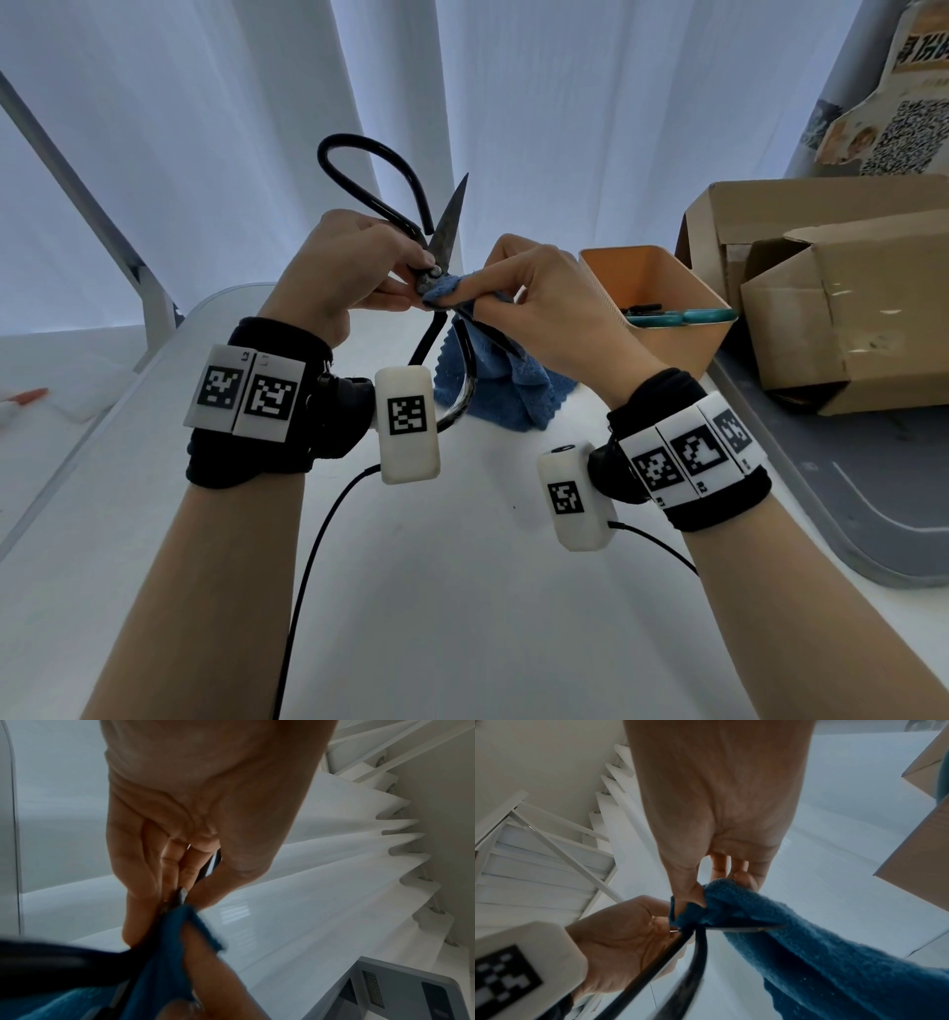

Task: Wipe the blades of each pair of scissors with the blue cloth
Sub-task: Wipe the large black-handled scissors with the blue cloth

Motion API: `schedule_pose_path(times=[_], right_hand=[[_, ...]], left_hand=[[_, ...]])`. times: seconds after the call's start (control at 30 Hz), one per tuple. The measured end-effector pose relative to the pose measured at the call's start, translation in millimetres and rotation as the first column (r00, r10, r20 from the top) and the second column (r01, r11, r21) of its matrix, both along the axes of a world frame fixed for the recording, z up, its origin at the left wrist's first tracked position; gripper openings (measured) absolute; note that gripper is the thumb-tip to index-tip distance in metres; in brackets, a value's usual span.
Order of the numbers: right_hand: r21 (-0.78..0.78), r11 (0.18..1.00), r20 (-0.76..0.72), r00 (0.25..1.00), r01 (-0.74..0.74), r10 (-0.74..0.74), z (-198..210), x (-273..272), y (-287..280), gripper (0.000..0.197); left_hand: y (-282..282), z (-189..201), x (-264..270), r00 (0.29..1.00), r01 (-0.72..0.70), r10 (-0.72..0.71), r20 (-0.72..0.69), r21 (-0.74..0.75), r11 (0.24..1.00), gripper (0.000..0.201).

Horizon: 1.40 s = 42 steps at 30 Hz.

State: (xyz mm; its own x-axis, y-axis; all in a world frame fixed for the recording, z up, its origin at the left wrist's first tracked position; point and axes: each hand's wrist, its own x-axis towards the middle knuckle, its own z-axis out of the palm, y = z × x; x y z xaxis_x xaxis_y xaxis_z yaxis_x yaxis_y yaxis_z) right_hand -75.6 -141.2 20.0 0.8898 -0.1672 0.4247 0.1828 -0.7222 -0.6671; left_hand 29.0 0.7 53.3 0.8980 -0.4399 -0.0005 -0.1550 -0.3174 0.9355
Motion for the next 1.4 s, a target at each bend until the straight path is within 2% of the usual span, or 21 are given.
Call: schedule_pose_path(times=[0.1,0.27,0.4,0.6,0.73,0.9,1.03,1.17,1.27,1.4], right_hand=[[-0.026,1.000,0.001,1.000,-0.016,0.016,0.2,-1.8,1.0,0.033],[0.004,1.000,0.008,1.000,0.001,-0.001,-0.5,0.8,-1.5,0.024],[-0.023,0.999,-0.004,0.999,-0.048,0.048,-1.0,-0.8,0.8,0.032],[0.040,0.999,0.026,1.000,0.007,-0.008,-0.4,1.5,-0.8,0.028],[-0.017,0.999,0.007,0.999,-0.042,0.042,-0.6,-1.6,2.4,0.033],[0.054,0.999,0.035,0.999,0.002,-0.004,-0.2,1.5,-1.3,0.029],[-0.023,1.000,0.008,1.000,-0.020,0.020,0.3,-1.3,2.1,0.033],[0.061,0.998,0.047,0.999,0.019,-0.022,-2.4,3.3,-1.7,0.028],[0.023,1.000,0.026,1.000,-0.005,0.005,-3.5,3.0,-1.8,0.034],[0.073,0.997,0.033,0.999,0.008,-0.011,-3.2,3.9,-3.4,0.027]], left_hand=[[-2.6,0.1,-2.3,1.000,0.017,-0.017,0.000,0.000,1.000,0.011],[-0.3,0.3,0.8,1.000,-0.008,0.008,-0.003,0.007,1.000,0.012],[-1.2,1.0,-1.0,1.000,0.012,-0.012,0.004,0.012,1.000,0.011],[1.5,2.3,-0.4,1.000,0.002,-0.002,0.005,0.000,1.000,0.013],[-0.8,2.1,-2.8,1.000,0.015,-0.015,0.006,0.005,1.000,0.012],[0.7,2.8,-2.1,1.000,0.011,-0.011,0.002,-0.006,1.000,0.009],[-0.3,2.5,-3.3,1.000,0.029,-0.029,0.001,0.002,1.000,0.013],[1.7,3.5,-3.1,1.000,0.023,-0.023,-0.006,-0.005,1.000,0.008],[1.9,3.8,-2.5,1.000,0.029,-0.029,0.002,-0.012,1.000,0.010],[2.7,3.2,-1.4,1.000,0.015,-0.015,-0.009,-0.012,1.000,0.011]])
